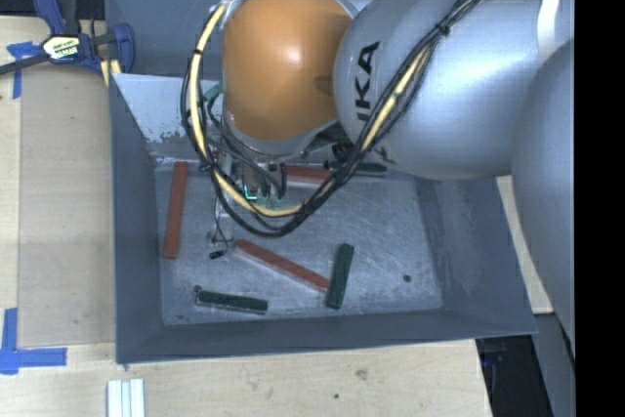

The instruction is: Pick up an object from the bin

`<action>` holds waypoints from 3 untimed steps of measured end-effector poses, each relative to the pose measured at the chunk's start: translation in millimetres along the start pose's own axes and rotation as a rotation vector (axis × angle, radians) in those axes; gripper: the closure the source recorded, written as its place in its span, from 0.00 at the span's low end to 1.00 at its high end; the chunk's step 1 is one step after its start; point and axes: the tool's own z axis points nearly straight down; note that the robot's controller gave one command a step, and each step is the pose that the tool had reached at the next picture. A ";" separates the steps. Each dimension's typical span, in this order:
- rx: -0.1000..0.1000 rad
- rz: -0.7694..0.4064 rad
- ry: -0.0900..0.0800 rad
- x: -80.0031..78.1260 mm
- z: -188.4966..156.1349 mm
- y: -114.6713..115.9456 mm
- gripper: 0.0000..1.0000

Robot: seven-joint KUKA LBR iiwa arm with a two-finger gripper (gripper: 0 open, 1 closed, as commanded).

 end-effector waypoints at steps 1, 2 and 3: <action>0.001 -0.110 -0.006 19.0 71.9 -144.5 0.00; 0.001 -0.005 0.000 41.3 153.5 -101.2 0.00; -0.002 0.000 -0.008 38.6 150.1 -102.6 1.00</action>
Offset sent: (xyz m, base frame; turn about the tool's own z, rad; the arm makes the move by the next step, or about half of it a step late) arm -0.0195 -0.1425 -0.0712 -0.1135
